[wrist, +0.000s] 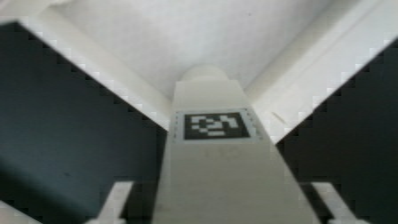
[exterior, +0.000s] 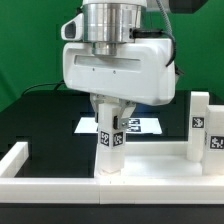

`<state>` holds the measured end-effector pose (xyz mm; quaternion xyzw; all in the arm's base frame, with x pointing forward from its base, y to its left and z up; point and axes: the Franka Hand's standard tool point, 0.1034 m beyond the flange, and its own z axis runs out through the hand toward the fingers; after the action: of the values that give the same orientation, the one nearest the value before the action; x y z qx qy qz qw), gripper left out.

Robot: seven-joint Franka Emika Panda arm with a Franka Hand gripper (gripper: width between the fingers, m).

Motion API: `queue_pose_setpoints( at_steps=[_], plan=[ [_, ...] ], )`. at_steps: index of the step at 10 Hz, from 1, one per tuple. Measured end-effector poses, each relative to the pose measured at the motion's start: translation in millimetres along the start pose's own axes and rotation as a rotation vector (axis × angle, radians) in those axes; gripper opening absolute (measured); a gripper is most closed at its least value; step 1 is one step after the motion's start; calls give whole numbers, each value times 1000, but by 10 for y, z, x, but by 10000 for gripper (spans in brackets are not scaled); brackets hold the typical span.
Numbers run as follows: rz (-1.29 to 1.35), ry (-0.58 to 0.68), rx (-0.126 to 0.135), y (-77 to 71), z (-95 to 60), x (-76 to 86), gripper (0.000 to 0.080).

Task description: Assemble desk

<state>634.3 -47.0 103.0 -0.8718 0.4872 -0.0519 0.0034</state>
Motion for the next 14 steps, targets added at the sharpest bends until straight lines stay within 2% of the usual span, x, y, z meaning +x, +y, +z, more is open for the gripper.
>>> queue_pose_setpoints(
  at_steps=[2, 4, 6, 7, 8, 9, 10, 11, 13, 14],
  plan=[
    [352, -31, 20, 40, 5, 35, 286],
    [651, -73, 52, 77, 15, 46, 287],
    [798, -78, 46, 67, 15, 27, 287],
    [802, -78, 44, 72, 22, 28, 369],
    [793, -77, 44, 75, 29, 27, 507],
    [679, -73, 46, 65, 27, 14, 604],
    [525, -76, 54, 20, 21, -41, 604],
    [371, -80, 65, -43, 6, -120, 641],
    [213, -34, 106, -55, -17, -165, 647],
    [134, -31, 103, -39, -8, -157, 647]
  ],
)
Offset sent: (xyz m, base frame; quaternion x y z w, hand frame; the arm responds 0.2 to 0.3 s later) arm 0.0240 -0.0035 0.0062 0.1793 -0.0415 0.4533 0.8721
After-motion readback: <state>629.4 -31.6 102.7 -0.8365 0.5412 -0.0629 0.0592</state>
